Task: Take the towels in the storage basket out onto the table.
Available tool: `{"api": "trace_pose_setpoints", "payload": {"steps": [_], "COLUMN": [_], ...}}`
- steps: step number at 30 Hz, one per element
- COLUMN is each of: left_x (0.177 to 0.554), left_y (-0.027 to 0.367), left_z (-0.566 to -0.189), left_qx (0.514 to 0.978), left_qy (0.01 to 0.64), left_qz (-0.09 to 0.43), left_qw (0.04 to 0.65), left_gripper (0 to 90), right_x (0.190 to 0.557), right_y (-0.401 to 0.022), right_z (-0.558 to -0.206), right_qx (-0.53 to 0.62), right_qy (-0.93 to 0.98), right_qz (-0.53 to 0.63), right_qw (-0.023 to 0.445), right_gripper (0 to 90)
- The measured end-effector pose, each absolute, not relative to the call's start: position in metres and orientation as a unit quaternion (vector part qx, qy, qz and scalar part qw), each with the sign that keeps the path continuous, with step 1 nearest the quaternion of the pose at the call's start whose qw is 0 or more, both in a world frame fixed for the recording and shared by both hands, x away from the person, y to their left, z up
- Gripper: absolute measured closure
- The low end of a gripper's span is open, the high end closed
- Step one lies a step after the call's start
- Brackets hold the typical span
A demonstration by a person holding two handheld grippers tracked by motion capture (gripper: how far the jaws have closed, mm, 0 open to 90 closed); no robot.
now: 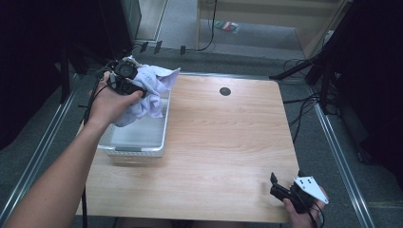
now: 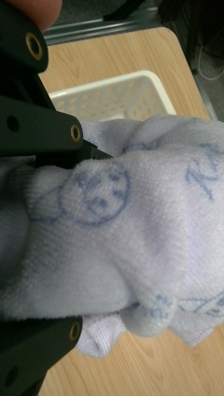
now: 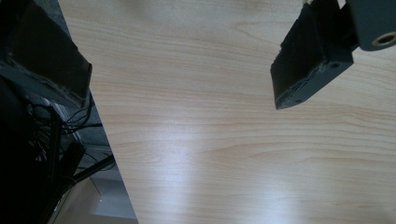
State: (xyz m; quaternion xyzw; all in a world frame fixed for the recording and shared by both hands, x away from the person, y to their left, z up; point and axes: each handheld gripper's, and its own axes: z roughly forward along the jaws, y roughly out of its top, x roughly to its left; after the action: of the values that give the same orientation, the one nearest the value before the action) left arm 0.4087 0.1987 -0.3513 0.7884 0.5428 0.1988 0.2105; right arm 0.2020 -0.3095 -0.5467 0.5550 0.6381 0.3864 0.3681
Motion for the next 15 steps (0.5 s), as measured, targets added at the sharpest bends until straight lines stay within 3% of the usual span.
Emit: {"api": "trace_pose_setpoints", "payload": {"steps": [15], "left_x": [0.413], "left_y": [0.141], "left_z": [-0.347], "left_qx": [0.808], "left_qy": [0.513], "left_qz": [0.192], "left_qw": [0.216], "left_gripper": [53.8], "right_x": [0.202], "right_y": [-0.31], "right_z": [-0.547], "right_qx": [0.556], "right_qy": [0.638], "right_qz": [0.386], "right_qw": [0.368], "right_gripper": [5.3]}}
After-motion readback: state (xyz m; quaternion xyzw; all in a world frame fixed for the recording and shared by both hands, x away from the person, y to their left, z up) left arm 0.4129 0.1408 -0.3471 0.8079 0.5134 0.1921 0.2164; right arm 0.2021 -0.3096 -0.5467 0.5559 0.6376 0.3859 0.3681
